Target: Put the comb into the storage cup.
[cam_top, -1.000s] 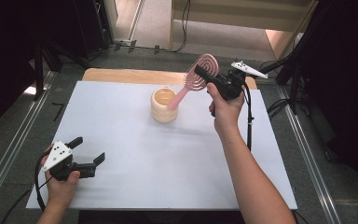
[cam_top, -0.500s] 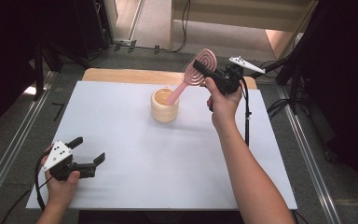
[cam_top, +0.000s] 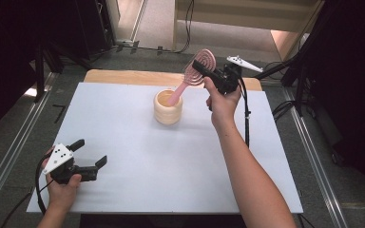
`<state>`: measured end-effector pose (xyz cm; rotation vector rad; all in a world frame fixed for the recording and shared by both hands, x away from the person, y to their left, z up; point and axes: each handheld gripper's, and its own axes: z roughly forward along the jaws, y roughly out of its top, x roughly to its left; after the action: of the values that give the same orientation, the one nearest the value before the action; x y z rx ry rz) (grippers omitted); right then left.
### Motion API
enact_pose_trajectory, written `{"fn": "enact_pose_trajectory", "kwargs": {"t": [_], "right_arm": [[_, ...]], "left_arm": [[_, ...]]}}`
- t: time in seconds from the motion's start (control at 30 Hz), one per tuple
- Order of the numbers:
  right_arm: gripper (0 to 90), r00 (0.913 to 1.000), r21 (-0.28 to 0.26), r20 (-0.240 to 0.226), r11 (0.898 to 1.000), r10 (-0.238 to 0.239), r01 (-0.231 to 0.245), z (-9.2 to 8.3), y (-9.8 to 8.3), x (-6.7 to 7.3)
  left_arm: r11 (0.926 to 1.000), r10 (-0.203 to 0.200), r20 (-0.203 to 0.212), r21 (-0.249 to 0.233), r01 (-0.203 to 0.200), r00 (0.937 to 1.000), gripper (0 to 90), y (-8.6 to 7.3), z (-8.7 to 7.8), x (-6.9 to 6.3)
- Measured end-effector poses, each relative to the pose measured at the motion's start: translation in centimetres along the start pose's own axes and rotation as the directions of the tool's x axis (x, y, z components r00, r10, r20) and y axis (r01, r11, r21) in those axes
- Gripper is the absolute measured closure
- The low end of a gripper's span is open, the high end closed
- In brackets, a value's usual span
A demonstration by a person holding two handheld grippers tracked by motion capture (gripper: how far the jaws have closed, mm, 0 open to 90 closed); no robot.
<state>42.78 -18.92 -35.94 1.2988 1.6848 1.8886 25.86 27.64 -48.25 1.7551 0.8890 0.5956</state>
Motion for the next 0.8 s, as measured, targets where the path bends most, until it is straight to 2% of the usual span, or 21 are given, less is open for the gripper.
{"fn": "enact_pose_trajectory", "kwargs": {"t": [0.23,0.8], "right_arm": [[61.6,1.0000,0.015,0.006,1.000,-0.007,0.007,0.9,-0.4,0.0],[61.5,0.9997,0.065,0.008,0.998,-0.022,0.022,3.0,-2.7,0.0]], "left_arm": [[1.0000,0.002,0.001,0.000,-0.002,1.0000,0.0,0.0,0.0,-0.1],[1.0000,0.005,0.003,0.001,-0.005,1.0000,0.0,0.0,0.0,0.0]]}}
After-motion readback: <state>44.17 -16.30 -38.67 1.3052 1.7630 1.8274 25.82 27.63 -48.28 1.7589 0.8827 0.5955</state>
